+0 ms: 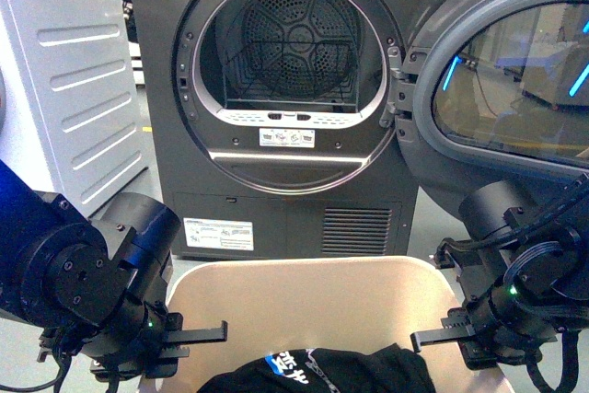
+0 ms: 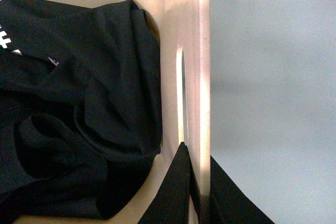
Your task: Move hamper under clothes hanger
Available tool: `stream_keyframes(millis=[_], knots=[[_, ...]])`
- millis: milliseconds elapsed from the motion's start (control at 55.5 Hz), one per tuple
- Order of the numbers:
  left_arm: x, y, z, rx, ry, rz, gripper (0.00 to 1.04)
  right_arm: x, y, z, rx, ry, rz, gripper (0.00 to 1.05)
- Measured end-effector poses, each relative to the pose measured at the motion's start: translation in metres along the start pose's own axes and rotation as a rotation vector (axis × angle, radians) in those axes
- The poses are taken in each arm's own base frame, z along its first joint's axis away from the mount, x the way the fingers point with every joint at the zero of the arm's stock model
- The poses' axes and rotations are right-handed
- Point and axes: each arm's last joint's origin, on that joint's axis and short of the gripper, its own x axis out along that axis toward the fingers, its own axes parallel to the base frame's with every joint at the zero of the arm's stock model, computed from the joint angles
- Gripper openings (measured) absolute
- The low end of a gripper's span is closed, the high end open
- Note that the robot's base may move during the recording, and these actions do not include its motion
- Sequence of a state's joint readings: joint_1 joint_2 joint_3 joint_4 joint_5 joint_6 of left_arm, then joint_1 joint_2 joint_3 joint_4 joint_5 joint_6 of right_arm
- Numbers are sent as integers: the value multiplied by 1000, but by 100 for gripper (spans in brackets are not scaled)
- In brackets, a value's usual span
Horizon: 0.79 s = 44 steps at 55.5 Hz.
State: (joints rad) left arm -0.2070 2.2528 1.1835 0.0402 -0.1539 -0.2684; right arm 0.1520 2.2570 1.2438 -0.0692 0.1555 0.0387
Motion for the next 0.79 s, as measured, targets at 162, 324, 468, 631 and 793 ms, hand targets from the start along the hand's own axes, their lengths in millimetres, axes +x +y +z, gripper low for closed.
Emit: stream_keyframes(millis=[162, 324, 468, 631, 793], knots=[[1, 9, 1, -17, -1, 26, 4, -2, 10, 0, -18, -4, 32, 3], [0, 6, 1, -8, -1, 13, 4, -1, 7, 0, -9, -5, 17, 3], [-2, -4, 0, 11, -6, -15, 4, 0, -4, 1, 12, -5, -8, 3], [-2, -5, 0, 12, -5, -21, 4, 0, -6, 1, 15, -3, -10, 3], [-2, -1, 2, 4, -11, 1, 4, -1, 0, 0, 4, -2, 6, 3]])
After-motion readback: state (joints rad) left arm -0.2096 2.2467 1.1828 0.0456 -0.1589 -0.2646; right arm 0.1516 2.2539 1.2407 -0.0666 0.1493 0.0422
